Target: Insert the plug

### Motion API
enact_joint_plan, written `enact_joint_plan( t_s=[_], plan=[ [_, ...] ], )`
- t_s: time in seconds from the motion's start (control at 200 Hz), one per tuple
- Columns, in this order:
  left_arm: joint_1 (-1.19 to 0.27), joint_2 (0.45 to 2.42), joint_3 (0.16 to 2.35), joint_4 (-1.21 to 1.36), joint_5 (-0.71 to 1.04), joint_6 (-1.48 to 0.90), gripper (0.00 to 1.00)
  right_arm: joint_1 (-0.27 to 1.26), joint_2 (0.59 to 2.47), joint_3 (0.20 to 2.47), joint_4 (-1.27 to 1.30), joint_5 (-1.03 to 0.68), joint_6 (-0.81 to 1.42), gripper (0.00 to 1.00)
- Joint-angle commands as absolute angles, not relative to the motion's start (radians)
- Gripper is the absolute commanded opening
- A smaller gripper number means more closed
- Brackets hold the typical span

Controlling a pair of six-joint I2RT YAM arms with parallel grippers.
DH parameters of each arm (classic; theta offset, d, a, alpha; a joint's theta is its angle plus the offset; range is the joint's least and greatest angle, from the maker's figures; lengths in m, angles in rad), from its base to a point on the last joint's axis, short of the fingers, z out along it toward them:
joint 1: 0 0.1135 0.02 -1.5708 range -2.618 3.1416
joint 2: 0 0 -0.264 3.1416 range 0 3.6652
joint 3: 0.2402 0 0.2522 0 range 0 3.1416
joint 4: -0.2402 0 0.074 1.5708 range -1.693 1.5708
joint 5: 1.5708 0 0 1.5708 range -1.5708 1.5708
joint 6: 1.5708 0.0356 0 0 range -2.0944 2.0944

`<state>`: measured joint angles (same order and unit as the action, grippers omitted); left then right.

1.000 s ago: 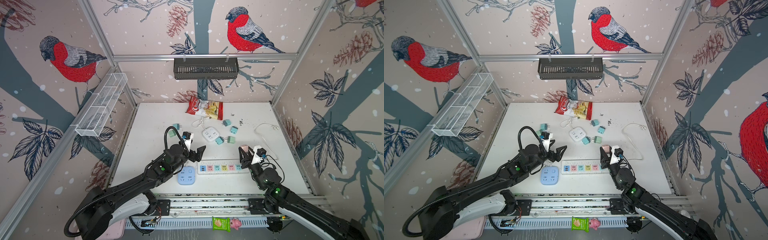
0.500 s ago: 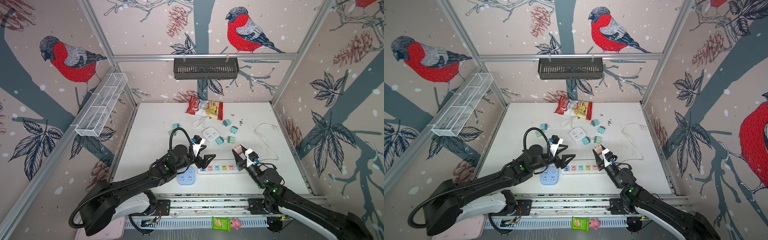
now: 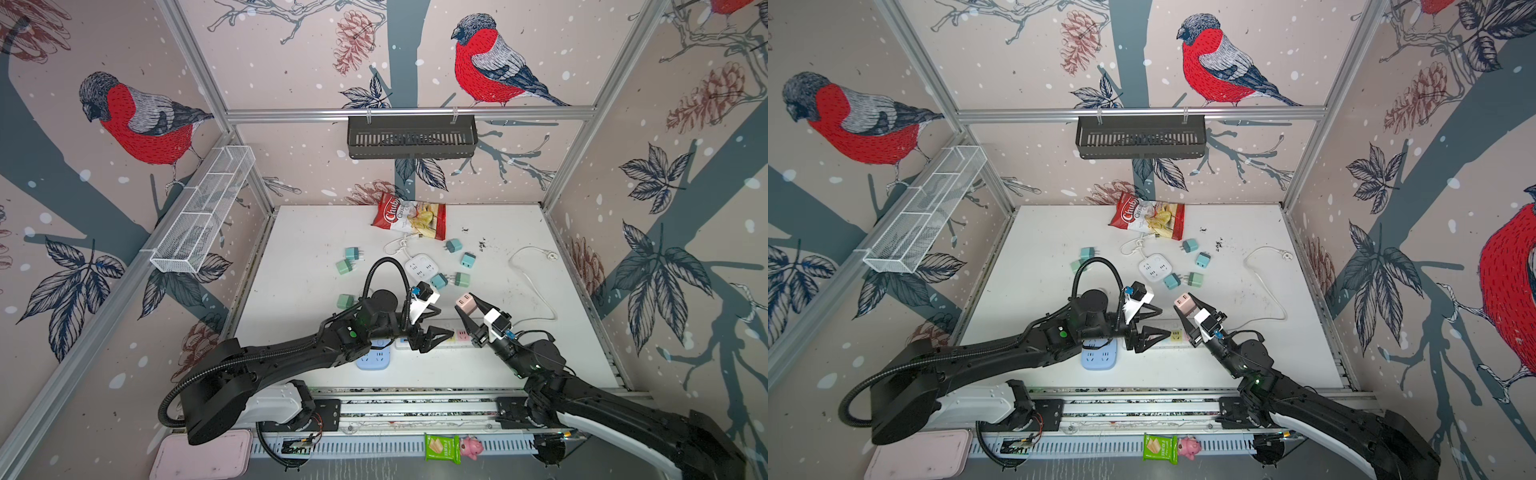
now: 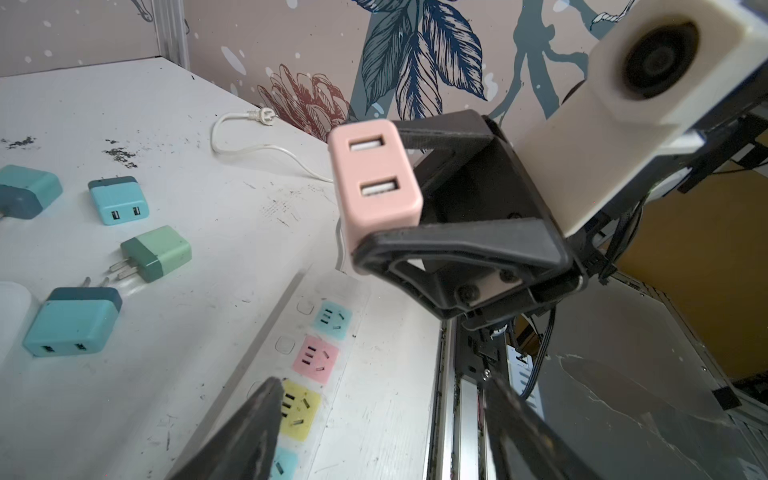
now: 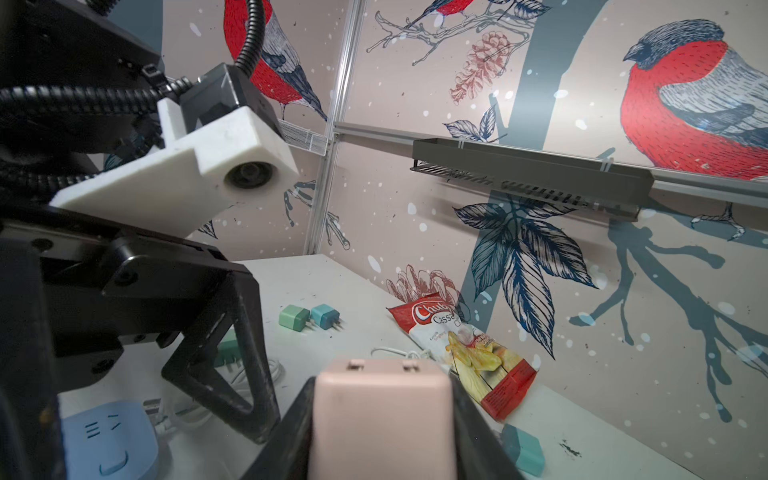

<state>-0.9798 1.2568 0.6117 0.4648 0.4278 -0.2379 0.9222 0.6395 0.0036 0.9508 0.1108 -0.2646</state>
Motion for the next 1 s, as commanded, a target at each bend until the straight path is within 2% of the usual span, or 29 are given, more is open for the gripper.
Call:
enact_joint_plan(
  t_s=[0.0, 0.26, 0.455, 0.996],
  plan=[
    [-0.982, 1.240, 0.588, 0.560, 0.445, -0.250, 0.76, 0.958, 0.710, -0.139, 1.043, 0.166, -0.307, 0.02],
    [-0.982, 1.141, 0.517, 0.604, 0.354, -0.249, 0.80, 1.031, 0.873, -0.097, 1.105, 0.261, -0.354, 0.02],
    [-0.982, 1.165, 0.548, 0.558, 0.333, -0.248, 0.80, 1.084, 0.938, -0.090, 1.148, 0.313, -0.393, 0.01],
    [-0.982, 1.278, 0.681, 0.381, 0.325, -0.234, 0.76, 1.113, 0.815, -0.156, 1.158, 0.285, -0.416, 0.02]
  ],
)
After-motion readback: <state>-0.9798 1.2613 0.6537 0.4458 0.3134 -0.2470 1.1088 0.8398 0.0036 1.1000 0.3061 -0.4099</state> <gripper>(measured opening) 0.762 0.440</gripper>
